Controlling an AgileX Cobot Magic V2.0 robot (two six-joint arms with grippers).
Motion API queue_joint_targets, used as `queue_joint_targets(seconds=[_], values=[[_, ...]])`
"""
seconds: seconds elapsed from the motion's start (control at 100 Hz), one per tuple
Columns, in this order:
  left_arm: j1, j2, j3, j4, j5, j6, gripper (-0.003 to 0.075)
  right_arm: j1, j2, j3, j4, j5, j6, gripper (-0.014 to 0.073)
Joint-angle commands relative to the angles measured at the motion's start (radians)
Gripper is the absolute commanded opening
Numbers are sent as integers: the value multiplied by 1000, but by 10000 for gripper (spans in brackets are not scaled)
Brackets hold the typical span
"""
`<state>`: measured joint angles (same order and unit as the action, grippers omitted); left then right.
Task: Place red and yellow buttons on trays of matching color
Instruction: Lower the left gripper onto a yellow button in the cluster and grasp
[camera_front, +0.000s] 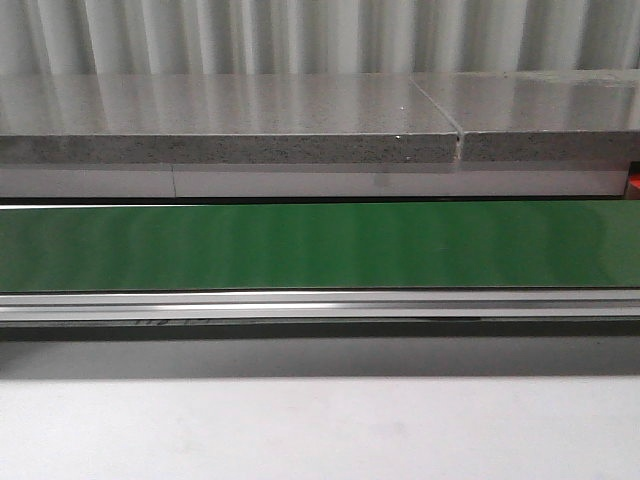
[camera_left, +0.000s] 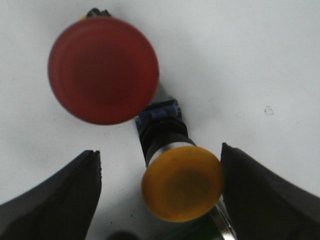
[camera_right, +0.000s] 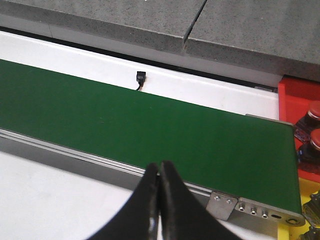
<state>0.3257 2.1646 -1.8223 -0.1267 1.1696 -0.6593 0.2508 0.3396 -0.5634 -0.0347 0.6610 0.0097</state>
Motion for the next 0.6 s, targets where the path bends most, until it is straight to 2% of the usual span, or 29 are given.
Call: queue_joint_targets(seconds=[0.0,0.16,0.4,0.5,0.59], values=[[-1,-49,-34,-24,-11,-2,491,1,9,-27,-11,-68,-10,-67],[-1,-46,-41,-28,-21,-2,475,1,9,-27,-11,-68,-10,-67],[-1,-46,-41,-30,-27,-2,240,1,9,-27,-11,-68,-10,-67],[-1,-46,-41,-30,-34,4,169,1,9,-27,-11,-68,-10,-67],[-1,-52,-41,-28,-36,36,138,1,9,-27,-11,-68,-10,-67]])
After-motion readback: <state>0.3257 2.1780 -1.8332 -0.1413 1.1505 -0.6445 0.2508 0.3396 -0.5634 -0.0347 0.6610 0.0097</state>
